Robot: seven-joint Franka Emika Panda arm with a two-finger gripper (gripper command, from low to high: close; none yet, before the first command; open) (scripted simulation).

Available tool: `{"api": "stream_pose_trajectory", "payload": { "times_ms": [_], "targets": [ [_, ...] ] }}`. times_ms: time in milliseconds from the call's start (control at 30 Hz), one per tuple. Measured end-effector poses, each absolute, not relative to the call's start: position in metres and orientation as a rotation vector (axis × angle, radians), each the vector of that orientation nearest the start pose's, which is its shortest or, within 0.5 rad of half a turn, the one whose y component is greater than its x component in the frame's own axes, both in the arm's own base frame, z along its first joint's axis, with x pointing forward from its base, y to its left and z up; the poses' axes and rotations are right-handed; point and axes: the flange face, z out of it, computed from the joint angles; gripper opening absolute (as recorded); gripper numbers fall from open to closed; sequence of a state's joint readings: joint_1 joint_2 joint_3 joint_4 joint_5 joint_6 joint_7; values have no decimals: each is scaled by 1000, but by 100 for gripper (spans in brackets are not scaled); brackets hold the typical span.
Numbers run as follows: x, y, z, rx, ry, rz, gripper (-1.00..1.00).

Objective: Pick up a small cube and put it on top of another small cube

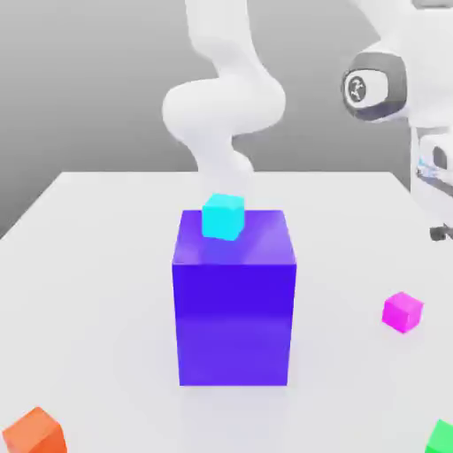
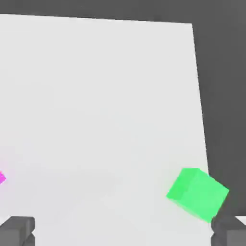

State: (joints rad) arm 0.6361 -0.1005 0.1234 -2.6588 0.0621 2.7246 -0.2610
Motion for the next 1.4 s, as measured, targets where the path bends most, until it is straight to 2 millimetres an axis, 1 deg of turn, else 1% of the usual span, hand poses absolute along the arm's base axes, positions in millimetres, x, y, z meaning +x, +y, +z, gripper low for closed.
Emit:
{"api": "stream_pose_trajectory", "payload": {
  "times_ms": [100, 133, 167, 233, 400, 433, 600, 633, 667, 733, 867, 900, 967, 1133, 1267, 1400],
  "targets": [
    [268, 319, 241, -2551, -1777, -126, 0],
    [250, 323, 225, -2485, -1886, -87, 0],
    [239, 322, 210, -2431, -1973, -49, 0],
    [232, 319, 186, -2388, -2040, -13, 0],
    [229, 318, 135, -2372, -2060, -1, 0],
    [229, 317, 129, -2372, -2060, 0, -100],
    [229, 317, 129, -2372, -2060, 4, -100],
    [228, 317, 126, -2372, -2060, 3, -100],
    [229, 317, 129, -2372, -2061, 3, -100],
    [229, 318, 144, -2372, -2062, 2, -100],
    [229, 317, 182, -2373, -2061, 2, -100],
    [236, 319, 188, -2396, -2034, 3, -100],
    [260, 323, 196, -2469, -1945, 3, -100],
    [337, 327, 210, -2670, -1658, 3, -100],
    [402, 318, 221, -2809, -1408, 4, -100],
    [465, 299, 234, -2923, -1150, 4, -100]
  ]
}}
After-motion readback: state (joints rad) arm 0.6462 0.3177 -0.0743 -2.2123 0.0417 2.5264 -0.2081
